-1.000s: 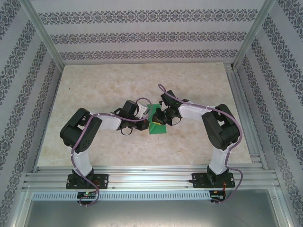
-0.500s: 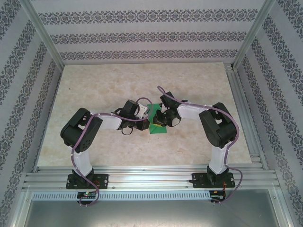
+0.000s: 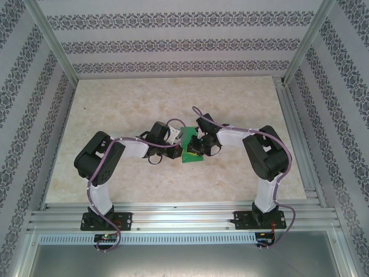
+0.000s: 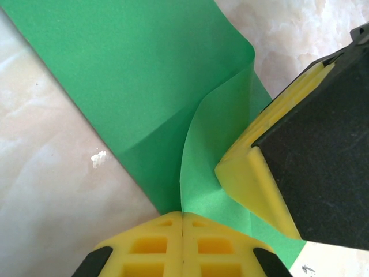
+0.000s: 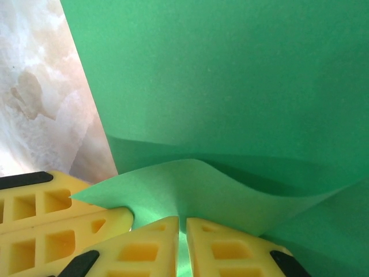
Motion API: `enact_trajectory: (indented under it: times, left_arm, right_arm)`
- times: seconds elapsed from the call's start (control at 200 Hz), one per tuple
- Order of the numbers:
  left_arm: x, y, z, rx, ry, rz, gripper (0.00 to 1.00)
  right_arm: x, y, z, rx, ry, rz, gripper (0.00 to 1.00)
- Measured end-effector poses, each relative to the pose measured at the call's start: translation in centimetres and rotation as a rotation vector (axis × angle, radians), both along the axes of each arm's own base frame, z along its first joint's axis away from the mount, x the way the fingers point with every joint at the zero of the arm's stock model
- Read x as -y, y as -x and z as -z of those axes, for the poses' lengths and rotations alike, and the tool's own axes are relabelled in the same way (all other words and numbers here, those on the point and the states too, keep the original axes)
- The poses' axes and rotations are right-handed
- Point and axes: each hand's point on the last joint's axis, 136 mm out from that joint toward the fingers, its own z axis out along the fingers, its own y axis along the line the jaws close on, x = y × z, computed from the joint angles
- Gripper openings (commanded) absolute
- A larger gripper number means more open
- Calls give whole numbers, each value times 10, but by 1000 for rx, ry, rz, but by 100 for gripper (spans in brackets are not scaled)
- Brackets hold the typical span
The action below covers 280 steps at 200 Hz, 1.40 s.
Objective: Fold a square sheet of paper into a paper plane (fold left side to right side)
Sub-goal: Fold the triangle a second time at the center of the table.
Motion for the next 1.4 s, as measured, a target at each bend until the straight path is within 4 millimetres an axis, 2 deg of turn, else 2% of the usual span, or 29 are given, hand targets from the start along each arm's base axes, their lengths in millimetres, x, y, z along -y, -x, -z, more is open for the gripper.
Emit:
enact_trajectory:
  times: [0.155,0.335,0.495,0.595,0.814,1.079,1.399]
  left_arm:
    - [-8,0,-6,-2,9,-28,6]
    - [-20,-8,-36,32,60,-85,5]
    - [-15,-8,-46,15,118,-86,2]
    - [-5,-10,-49,-15,164,-65,0]
    - [13,-24,-36,-78,201,-45,0]
    - [14,-25,-4,-150,165,-55,0]
    - [14,-26,-1,-161,119,-52,0]
  right_arm:
    - [-3,0,0,14,-22,-6,14]
    - [-3,0,0,13,-32,-8,14]
    - [-3,0,0,13,-33,-8,14]
    - [-3,0,0,14,-33,-8,14]
    - [-3,0,0,14,-32,-9,14]
    - [-3,0,0,15,-33,-10,14]
    - [-3,-1,-5,20,-40,-9,15]
